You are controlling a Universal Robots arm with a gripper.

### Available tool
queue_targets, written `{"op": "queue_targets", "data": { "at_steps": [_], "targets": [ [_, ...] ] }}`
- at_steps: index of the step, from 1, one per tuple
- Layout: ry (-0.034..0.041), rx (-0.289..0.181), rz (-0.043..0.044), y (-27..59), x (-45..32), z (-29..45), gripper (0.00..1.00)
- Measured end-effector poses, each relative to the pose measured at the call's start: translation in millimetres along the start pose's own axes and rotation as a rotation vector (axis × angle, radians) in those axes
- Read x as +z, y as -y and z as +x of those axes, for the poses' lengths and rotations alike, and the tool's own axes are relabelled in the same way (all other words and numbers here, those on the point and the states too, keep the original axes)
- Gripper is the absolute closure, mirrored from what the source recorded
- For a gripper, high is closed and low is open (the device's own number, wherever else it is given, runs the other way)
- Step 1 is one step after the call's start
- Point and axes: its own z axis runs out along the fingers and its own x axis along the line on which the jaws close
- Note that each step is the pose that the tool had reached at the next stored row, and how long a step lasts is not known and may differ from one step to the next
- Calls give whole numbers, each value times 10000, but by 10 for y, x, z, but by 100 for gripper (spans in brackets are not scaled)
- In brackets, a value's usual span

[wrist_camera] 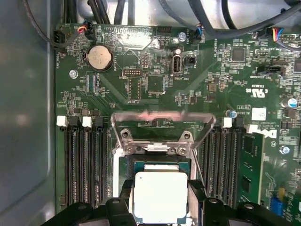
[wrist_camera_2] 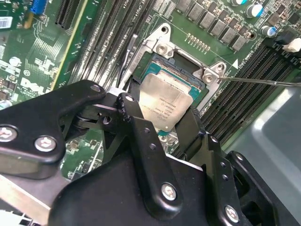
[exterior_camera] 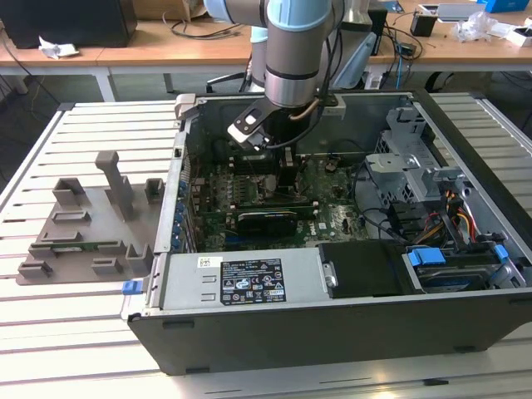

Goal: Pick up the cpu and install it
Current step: 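Place the cpu into insertion slot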

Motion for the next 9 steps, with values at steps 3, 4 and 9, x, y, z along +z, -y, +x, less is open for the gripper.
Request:
{"op": "queue_targets", "data": {
  "at_steps": [3, 4, 9],
  "targets": [
    [1, -64, -2, -2, 28, 16, 45],
    [1, -71, -3, -2, 41, 23, 45],
    [2, -71, -3, 2, 70, 27, 45]
  ]
}}
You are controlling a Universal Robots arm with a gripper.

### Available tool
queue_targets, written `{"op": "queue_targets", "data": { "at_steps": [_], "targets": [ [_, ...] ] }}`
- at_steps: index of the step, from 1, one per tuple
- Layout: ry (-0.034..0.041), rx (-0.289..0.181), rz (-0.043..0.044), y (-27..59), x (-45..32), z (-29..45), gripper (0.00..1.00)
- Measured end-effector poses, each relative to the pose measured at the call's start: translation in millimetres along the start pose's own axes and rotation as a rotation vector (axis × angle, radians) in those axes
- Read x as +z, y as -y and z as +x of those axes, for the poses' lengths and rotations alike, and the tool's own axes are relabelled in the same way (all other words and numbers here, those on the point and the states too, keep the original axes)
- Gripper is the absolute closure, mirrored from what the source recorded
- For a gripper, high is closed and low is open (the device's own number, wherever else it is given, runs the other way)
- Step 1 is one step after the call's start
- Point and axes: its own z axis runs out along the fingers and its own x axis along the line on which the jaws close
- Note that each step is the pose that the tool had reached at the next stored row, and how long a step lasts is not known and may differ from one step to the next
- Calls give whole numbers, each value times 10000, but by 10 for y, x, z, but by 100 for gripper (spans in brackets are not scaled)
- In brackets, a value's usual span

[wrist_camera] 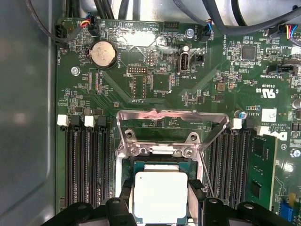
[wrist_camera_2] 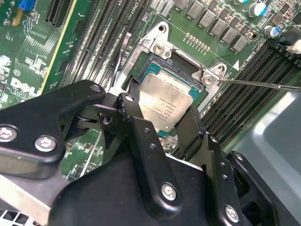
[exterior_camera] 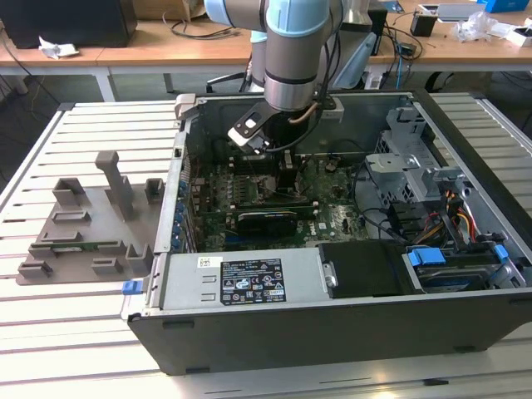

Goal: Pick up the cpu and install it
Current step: 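Place the cpu into insertion slot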

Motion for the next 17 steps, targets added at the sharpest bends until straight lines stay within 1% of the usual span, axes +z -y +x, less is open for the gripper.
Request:
{"op": "queue_targets", "data": {
  "at_steps": [6, 7, 8, 13, 15, 17],
  "targets": [
    [0, 1, 0, 0, 8, 0, 45],
    [0, 1, -1, 0, 8, 0, 44],
    [0, 1, 0, 0, 8, 0, 38],
    [1, 1, 0, 0, 9, 1, 38],
    [1, 2, -1, 1, -11, 0, 38],
    [2, 3, -1, 3, -69, 9, 38]
  ]
}}
